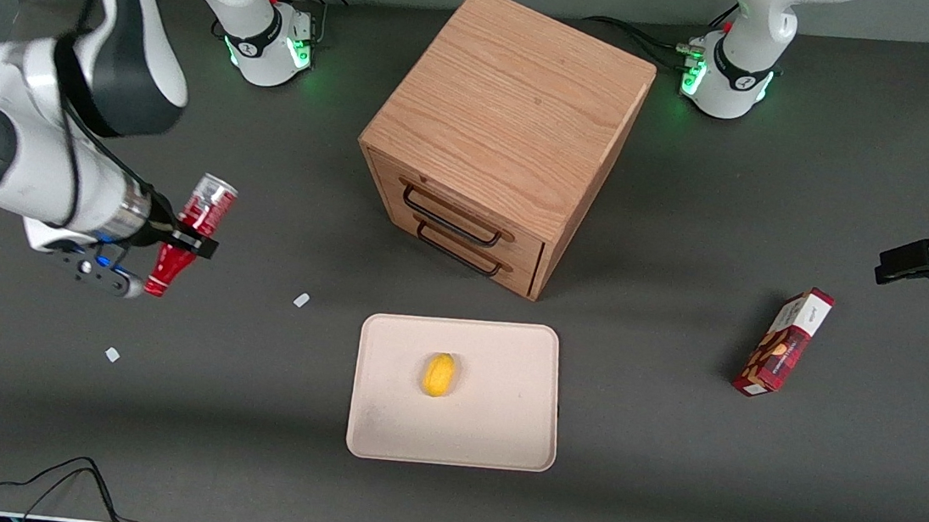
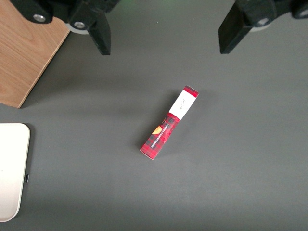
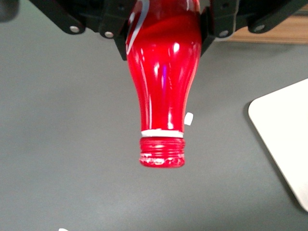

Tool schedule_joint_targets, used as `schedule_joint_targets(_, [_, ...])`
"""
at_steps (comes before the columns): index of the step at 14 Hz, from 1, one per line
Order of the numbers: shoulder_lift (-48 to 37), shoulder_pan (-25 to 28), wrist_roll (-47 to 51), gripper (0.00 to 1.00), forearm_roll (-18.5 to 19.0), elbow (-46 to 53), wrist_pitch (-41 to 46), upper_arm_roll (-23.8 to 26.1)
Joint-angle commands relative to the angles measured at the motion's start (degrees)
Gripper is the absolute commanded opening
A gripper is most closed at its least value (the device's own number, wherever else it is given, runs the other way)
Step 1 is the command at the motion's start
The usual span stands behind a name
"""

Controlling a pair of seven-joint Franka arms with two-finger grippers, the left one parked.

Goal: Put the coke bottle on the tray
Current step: 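Lift the bottle and tilt it upright with the right gripper, then carry the upright bottle over the white tray beside the lemon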

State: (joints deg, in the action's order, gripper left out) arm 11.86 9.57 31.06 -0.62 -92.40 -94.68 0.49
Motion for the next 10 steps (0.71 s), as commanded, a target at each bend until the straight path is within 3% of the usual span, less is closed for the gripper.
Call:
schedule_joint_targets(1, [1.1,-0.2,-0.8,0.00,-1.4,4.8,3.6,0.6])
schedule_joint_targets(4, [7.0,0.4,-0.8,0.00,-2.2,10.7,3.6,0.7])
schedule_joint_targets(10, [34.5,9.7,4.4,0.00,-1.8,36.5,2.4,-0.1])
